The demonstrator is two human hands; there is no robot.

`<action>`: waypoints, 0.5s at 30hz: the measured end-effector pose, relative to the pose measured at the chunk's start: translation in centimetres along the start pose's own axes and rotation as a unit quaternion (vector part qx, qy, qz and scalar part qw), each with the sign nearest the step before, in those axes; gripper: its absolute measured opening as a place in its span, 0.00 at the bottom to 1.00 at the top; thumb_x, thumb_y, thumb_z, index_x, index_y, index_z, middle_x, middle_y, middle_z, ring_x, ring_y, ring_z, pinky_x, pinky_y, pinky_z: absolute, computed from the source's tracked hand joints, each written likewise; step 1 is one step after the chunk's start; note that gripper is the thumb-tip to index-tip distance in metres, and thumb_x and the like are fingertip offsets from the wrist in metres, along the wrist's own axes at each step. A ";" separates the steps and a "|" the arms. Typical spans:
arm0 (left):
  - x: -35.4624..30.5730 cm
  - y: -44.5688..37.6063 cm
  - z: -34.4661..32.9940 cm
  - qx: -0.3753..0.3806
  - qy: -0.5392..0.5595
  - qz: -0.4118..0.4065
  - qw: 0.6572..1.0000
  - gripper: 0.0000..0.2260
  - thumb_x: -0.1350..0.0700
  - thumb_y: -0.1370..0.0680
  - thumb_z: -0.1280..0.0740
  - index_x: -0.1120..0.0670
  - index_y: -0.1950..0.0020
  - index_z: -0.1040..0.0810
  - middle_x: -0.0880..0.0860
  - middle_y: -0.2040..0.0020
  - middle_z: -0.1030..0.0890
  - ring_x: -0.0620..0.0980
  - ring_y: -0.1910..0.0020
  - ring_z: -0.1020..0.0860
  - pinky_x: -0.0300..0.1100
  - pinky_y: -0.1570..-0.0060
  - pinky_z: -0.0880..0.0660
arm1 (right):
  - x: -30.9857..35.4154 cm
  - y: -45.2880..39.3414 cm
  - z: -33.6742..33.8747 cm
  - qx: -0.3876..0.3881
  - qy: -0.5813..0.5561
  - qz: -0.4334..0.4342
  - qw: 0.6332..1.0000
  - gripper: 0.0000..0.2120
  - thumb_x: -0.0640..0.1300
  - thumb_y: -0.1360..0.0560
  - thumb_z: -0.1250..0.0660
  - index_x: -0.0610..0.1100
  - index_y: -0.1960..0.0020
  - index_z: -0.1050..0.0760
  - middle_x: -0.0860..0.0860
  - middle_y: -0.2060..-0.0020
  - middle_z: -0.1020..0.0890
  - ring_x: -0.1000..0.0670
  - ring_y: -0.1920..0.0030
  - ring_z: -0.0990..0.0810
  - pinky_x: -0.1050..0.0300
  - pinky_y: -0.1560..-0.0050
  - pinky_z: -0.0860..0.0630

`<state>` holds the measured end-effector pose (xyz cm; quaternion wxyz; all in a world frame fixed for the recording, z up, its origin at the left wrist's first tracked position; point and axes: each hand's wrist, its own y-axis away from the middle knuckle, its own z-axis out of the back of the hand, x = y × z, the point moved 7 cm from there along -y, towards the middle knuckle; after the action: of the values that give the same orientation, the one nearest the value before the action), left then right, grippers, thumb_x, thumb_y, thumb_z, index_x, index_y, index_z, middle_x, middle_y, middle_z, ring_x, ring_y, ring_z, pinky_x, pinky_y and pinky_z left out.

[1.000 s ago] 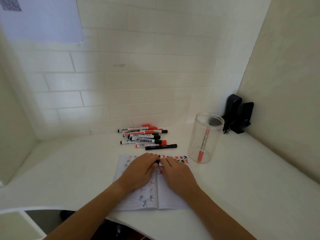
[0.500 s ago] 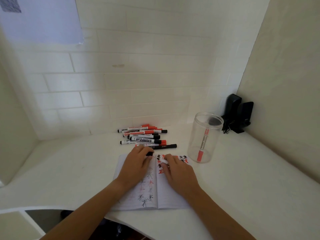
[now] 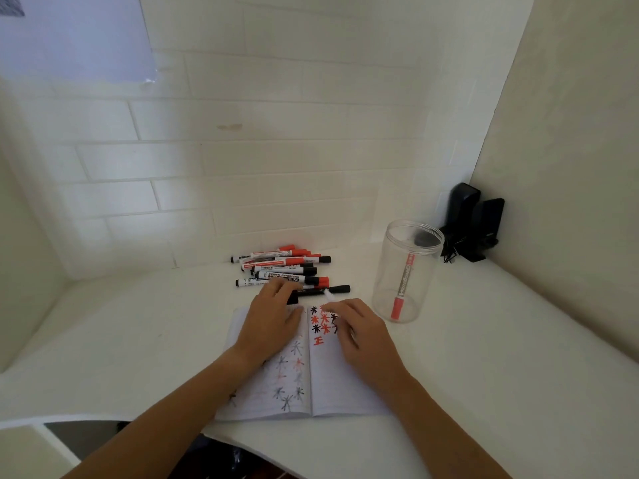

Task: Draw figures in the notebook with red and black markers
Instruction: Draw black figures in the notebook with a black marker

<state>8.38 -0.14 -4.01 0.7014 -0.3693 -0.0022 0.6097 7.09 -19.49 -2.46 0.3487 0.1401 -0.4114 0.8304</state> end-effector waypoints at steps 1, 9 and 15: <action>-0.6 0.6 0.1 0.018 0.001 -0.019 1.000 0.16 0.49 0.22 0.31 0.48 0.35 0.25 0.47 0.38 0.26 0.45 0.41 0.27 0.47 0.40 0.25 | -0.3 0.0 0.5 -0.012 -0.044 -0.028 0.999 0.18 0.34 0.18 0.39 0.48 0.34 0.21 0.55 0.42 0.19 0.57 0.43 0.20 0.67 0.42 0.25; -1.6 4.4 -0.8 0.244 -0.061 -0.045 0.967 0.32 0.27 0.24 0.44 0.33 0.22 0.45 0.44 0.19 0.47 0.46 0.21 0.49 0.50 0.23 0.53 | -1.6 0.5 1.0 0.030 -0.252 -0.195 0.947 0.14 0.31 0.20 0.35 0.48 0.43 0.22 0.52 0.66 0.17 0.51 0.62 0.16 0.56 0.55 0.18; -1.2 4.3 -1.6 0.271 -0.093 -0.053 0.956 0.34 0.25 0.24 0.47 0.31 0.21 0.52 0.43 0.18 0.53 0.44 0.20 0.57 0.47 0.23 0.63 | -1.3 0.7 1.0 0.028 -0.212 -0.196 0.957 0.05 0.49 0.18 0.33 0.49 0.50 0.24 0.56 0.71 0.24 0.56 0.70 0.29 0.59 0.65 0.31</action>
<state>5.09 -2.09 -6.89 0.8033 -0.1061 0.0787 0.5807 7.48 -21.15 -2.90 0.4055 0.4010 -0.4169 0.7078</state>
